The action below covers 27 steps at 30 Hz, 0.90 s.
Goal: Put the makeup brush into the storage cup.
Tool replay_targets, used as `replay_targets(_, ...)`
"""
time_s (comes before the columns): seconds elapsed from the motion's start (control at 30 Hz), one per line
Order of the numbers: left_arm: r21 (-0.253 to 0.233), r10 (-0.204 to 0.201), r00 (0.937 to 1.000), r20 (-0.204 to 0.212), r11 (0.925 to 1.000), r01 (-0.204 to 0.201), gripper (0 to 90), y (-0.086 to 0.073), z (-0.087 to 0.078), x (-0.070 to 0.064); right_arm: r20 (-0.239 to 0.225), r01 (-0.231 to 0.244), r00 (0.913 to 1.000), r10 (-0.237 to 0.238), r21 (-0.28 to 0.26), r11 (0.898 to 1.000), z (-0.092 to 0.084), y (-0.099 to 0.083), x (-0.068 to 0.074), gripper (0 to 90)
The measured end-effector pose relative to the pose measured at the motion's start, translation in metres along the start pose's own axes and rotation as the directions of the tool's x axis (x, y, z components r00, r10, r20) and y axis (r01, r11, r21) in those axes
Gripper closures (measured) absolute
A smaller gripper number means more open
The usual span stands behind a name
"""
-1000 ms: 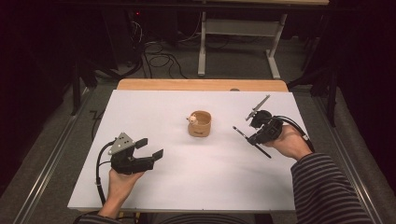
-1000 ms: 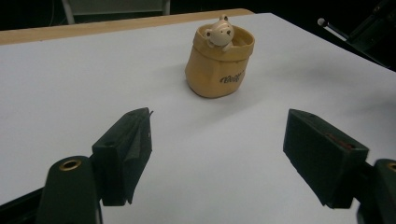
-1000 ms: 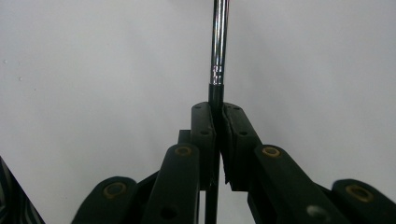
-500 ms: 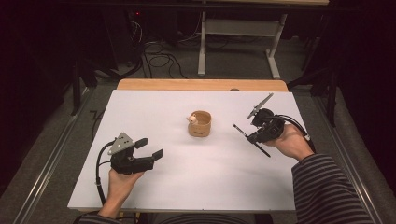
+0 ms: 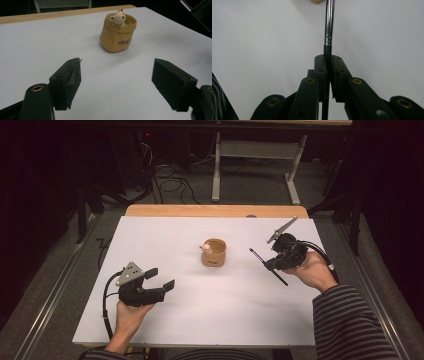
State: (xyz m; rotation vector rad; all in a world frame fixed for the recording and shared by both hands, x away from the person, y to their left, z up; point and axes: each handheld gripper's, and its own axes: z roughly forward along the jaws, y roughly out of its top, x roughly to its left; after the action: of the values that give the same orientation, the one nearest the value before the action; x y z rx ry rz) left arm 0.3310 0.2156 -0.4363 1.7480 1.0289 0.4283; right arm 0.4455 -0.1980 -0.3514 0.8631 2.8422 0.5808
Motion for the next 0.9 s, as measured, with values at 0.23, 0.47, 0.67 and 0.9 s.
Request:
replay_targets(0.23, -0.005, -0.001, 1.0000, 0.001, 1.0000, 0.001, 24.0, 0.000, 0.000, 0.000, 0.005, -0.008, 1.0000, 0.008, -0.037, 0.999, -0.005, 0.001, 0.000, 86.0)
replay_targets(0.47, -0.006, 0.000, 1.0000, 0.002, 1.0000, 0.000, 24.0, 0.000, 0.000, 0.000, 0.000, -0.012, 0.9999, 0.012, -0.072, 0.997, -0.010, 0.003, 0.002, 86.0)
replay_targets(0.67, -0.008, -0.002, 1.0000, 0.001, 1.0000, 0.002, 24.0, 0.000, -0.001, 0.000, -0.004, -0.010, 0.9999, 0.009, -0.107, 0.994, -0.014, 0.005, 0.005, 86.0)
replay_targets(0.9, -0.007, -0.001, 1.0000, 0.001, 1.0000, 0.001, 24.0, 0.000, -0.001, 0.000, -0.015, -0.019, 0.9997, 0.017, -0.152, 0.988, -0.018, 0.008, 0.005, 86.0)
